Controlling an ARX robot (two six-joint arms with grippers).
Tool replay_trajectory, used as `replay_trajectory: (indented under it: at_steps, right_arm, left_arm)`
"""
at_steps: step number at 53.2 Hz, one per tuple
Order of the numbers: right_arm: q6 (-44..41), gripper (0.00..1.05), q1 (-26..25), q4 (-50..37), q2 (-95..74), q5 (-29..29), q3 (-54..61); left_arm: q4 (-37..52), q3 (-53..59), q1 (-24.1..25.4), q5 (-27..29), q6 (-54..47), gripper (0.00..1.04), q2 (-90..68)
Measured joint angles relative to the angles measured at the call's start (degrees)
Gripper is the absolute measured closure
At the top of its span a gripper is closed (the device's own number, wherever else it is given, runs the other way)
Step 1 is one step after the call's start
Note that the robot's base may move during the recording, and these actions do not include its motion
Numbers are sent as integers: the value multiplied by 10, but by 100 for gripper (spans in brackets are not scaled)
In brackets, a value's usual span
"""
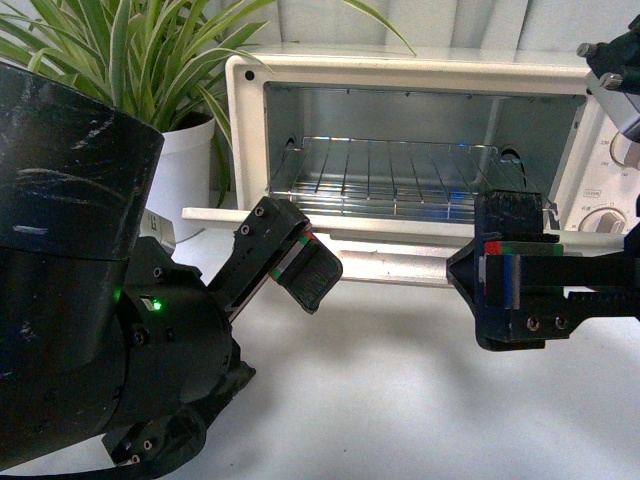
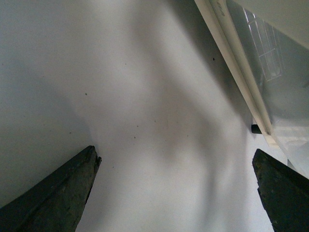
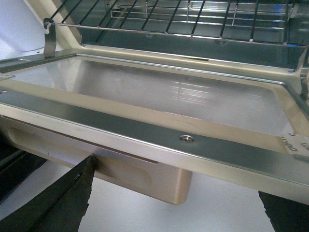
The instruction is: Open oven
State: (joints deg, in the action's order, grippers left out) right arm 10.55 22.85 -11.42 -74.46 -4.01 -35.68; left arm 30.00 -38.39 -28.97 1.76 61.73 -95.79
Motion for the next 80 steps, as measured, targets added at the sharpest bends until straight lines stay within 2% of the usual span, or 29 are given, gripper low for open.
replay_trajectory:
  at_steps: [6, 16, 33, 68, 80]
  right_arm:
    - [-4, 9, -4, 16, 35, -6, 14]
    - [11, 9, -17, 50, 131, 23, 41]
    - [33, 9, -71, 80, 238, 51, 65]
    - [45, 9, -116, 86, 284, 82, 133]
    - [47, 9, -124, 86, 293, 85, 143]
  left_arm:
    - [-1, 1, 0, 0, -3, 7, 2]
    - [-3, 3, 2, 8, -17, 7, 4]
    - [-12, 11, 4, 23, -60, 7, 13]
    - [-32, 27, 3, 111, -273, 6, 21]
    - [-31, 29, -6, 168, -368, 7, 17]
